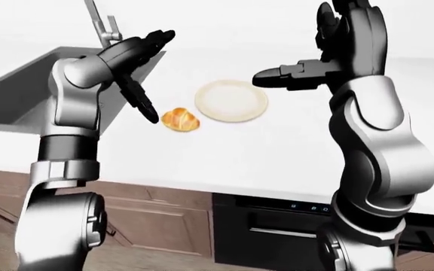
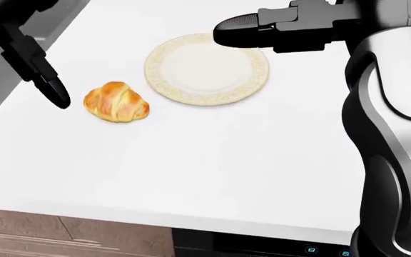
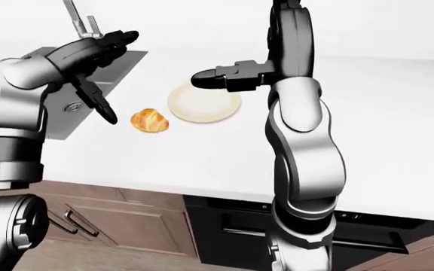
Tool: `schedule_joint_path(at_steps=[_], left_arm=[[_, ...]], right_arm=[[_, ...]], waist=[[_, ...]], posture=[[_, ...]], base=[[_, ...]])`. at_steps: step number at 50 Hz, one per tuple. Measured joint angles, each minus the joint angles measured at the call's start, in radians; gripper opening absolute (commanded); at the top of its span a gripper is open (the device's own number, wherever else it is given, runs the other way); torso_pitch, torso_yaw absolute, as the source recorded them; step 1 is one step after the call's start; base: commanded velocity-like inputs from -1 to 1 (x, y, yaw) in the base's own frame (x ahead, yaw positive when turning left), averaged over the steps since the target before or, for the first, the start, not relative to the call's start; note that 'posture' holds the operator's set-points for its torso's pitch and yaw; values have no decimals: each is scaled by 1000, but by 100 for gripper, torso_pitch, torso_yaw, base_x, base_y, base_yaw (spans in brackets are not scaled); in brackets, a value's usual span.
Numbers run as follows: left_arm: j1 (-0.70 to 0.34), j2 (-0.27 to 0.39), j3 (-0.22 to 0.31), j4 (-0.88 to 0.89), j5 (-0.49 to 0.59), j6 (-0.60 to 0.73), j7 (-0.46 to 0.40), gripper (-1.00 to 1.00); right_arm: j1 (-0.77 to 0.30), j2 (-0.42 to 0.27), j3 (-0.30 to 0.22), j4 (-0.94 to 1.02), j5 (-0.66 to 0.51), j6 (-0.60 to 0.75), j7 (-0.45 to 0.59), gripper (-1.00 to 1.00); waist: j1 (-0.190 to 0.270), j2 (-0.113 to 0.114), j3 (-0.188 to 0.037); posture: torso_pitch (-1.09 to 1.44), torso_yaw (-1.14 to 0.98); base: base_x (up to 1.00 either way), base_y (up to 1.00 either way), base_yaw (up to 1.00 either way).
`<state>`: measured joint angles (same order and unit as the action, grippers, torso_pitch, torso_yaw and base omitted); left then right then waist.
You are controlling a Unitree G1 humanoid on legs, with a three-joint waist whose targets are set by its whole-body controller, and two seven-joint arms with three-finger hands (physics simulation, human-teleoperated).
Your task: Place the pastries on the plates.
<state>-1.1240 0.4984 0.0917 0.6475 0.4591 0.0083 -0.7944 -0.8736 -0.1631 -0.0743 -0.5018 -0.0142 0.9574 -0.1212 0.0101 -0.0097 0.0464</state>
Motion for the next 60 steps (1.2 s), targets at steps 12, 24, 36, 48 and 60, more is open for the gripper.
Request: schedule_joint_path(at_steps=[12,24,36,48,60], left_arm=[[-47,-73,-29,104,77,-88,-1,100],[-84,-111,-48,233,111,-145,19,100],[-89,-126,-49,280,119,-150,17,86],[-49,-128,-50,291,127,-133,14,42],[-25,-123,-50,287,133,-135,11,18]], right_arm=[[8,2,0,-7,-6,5,7,100],[32,-9,-14,-45,-6,18,6,100],[12,-16,-10,-35,-9,19,7,100],[28,-14,-10,-57,-20,25,13,100],[30,-14,-10,-57,-26,26,20,100]], waist=[[1,-4,-1],[1,-5,-6],[1,-6,-10],[1,-6,-11],[1,-5,-11]], posture=[[0,0],[0,0],[0,0],[0,0],[0,0]], base=[[0,0,0],[0,0,0],[0,0,0],[0,0,0],[0,0,0]])
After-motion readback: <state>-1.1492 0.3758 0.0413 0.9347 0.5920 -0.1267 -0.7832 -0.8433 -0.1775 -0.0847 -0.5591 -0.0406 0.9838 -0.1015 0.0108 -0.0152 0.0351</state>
